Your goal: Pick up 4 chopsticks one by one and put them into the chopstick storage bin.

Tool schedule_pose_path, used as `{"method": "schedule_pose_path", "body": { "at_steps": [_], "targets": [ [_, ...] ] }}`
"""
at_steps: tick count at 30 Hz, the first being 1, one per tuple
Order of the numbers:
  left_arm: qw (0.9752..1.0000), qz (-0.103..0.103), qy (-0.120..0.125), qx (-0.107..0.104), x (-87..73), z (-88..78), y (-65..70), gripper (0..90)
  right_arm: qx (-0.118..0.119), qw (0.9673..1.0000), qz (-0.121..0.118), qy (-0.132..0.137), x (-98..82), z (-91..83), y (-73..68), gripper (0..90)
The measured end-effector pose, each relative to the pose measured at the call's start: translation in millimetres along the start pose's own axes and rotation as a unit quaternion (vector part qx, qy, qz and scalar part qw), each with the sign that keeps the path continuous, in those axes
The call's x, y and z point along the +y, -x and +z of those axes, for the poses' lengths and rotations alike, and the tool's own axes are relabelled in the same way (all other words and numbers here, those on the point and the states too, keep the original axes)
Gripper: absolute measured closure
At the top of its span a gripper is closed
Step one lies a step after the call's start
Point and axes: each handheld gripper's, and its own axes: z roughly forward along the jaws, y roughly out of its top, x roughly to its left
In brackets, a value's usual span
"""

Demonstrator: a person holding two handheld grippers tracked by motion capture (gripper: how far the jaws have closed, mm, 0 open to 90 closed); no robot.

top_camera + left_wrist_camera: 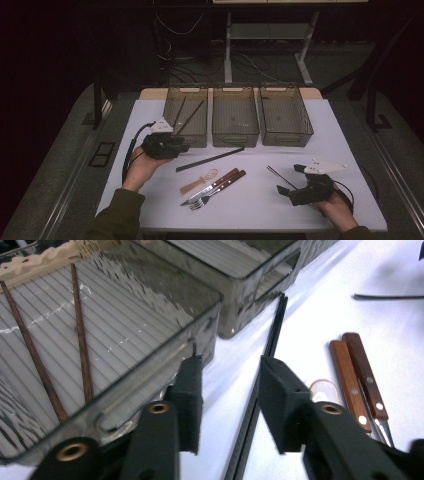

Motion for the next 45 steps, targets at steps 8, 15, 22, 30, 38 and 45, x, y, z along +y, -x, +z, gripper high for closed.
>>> {"method": "schedule_pose_path", "body": {
  "at_steps": [8,15,22,30,38,45],
  "targets": [
    [0.9994,-0.001,-0.033,0.007,-27.9,10.1,0.3,89.3,0.001,1.0,-0.002,-0.001,-0.1,0.1,-0.3,0.9],
    [0.9979,-0.013,-0.061,0.019,-47.6,16.8,-9.7,89.3,0.0,1.0,-0.005,-0.002,0.1,0.6,-1.1,0.9],
    [0.9966,-0.014,-0.081,0.004,-52.1,23.2,-12.8,89.3,0.0,1.0,-0.005,-0.003,0.2,0.3,-1.7,0.9],
    [0.9955,-0.021,-0.092,-0.01,-56.3,25.0,-11.6,89.3,0.0,1.0,-0.005,-0.003,0.3,-0.1,-1.5,0.9],
    [0.9946,-0.03,-0.096,-0.027,-57.7,23.0,-8.9,89.3,0.0,1.0,-0.005,-0.004,0.2,-0.2,-1.6,0.9],
    [0.9933,-0.029,-0.107,-0.033,-57.8,21.1,0.8,89.3,0.0,1.0,-0.004,-0.003,0.2,-0.3,-1.4,0.9]
  ]
}}
